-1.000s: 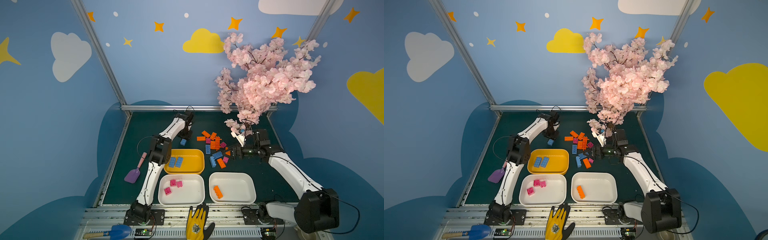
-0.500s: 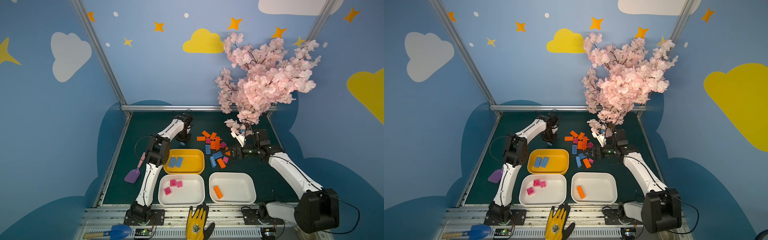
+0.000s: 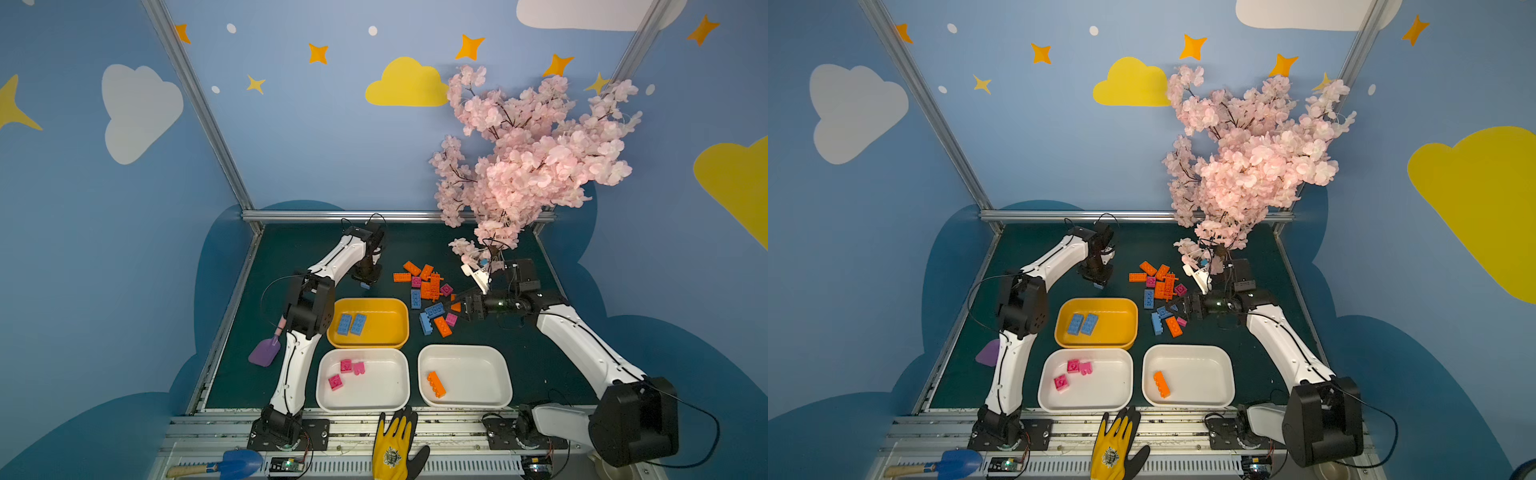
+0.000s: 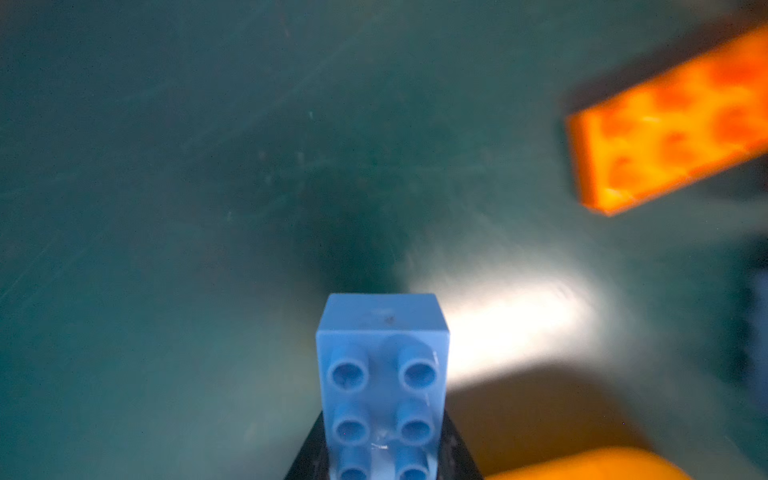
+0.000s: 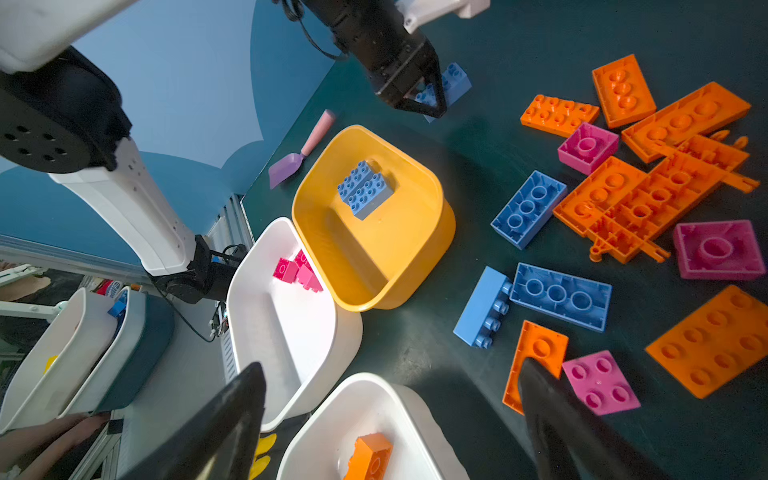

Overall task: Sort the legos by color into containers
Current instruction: 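Lift the blue brick with the left gripper toward the yellow bin, then lower the blue brick into the yellow bin and open the left gripper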

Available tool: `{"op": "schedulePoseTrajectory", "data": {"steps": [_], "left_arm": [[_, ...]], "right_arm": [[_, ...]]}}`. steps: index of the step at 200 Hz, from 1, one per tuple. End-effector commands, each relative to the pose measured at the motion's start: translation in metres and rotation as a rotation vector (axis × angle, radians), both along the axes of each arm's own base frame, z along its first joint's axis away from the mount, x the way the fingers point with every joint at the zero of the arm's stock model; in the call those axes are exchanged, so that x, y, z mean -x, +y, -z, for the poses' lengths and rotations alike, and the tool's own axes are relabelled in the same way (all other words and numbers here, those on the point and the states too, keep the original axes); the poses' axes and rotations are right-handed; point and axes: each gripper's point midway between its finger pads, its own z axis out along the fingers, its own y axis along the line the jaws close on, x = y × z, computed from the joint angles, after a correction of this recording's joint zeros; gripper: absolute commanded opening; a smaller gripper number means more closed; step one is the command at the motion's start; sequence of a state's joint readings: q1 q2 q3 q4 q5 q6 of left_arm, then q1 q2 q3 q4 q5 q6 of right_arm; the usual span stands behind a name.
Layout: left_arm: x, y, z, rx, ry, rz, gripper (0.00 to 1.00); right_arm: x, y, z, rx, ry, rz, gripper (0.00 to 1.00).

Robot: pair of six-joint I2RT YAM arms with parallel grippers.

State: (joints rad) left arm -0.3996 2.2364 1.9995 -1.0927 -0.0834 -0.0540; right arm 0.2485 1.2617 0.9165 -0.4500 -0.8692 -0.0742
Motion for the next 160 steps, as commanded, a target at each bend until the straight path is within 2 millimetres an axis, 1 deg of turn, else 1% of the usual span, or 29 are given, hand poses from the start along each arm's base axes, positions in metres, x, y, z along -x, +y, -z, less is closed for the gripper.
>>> {"op": "schedulePoseTrajectory", "data": {"steps": [1, 22, 37, 42, 55, 69, 84, 99, 121, 160], "left_arm": [[0.046, -0.016, -0.046, 0.083, 0.023, -0.008, 0.31], [0.093, -0.023, -0.055, 0.107, 0.061, -0.024, 0.32], [0.127, -0.03, -0.055, 0.131, 0.094, -0.032, 0.32], [0.137, -0.03, -0.052, 0.13, 0.104, -0.037, 0.32], [0.157, -0.031, -0.043, 0.141, 0.123, -0.069, 0.32], [0.171, -0.032, -0.032, 0.152, 0.141, -0.094, 0.32], [0.176, -0.03, -0.021, 0.136, 0.131, -0.127, 0.32], [0.172, -0.028, -0.004, 0.13, 0.114, -0.177, 0.32], [0.161, -0.026, 0.016, 0.114, 0.101, -0.228, 0.33], [0.139, -0.007, 0.039, 0.037, 0.062, -0.32, 0.34]], "right_arm": [[0.015, 0.011, -0.016, -0.034, -0.014, -0.055, 0.93], [0.024, 0.021, -0.013, -0.04, -0.008, -0.085, 0.94], [0.03, 0.028, -0.011, -0.041, -0.008, -0.104, 0.94], [0.031, 0.03, -0.009, -0.039, -0.009, -0.11, 0.93], [0.033, 0.035, -0.007, -0.036, -0.011, -0.123, 0.94], [0.034, 0.04, -0.005, -0.034, -0.015, -0.136, 0.93], [0.035, 0.043, -0.004, -0.027, -0.02, -0.145, 0.93], [0.035, 0.044, -0.003, -0.023, -0.025, -0.147, 0.93], [0.034, 0.044, -0.003, -0.012, -0.031, -0.141, 0.93], [0.034, 0.042, -0.003, 0.006, -0.039, -0.127, 0.93]]}}
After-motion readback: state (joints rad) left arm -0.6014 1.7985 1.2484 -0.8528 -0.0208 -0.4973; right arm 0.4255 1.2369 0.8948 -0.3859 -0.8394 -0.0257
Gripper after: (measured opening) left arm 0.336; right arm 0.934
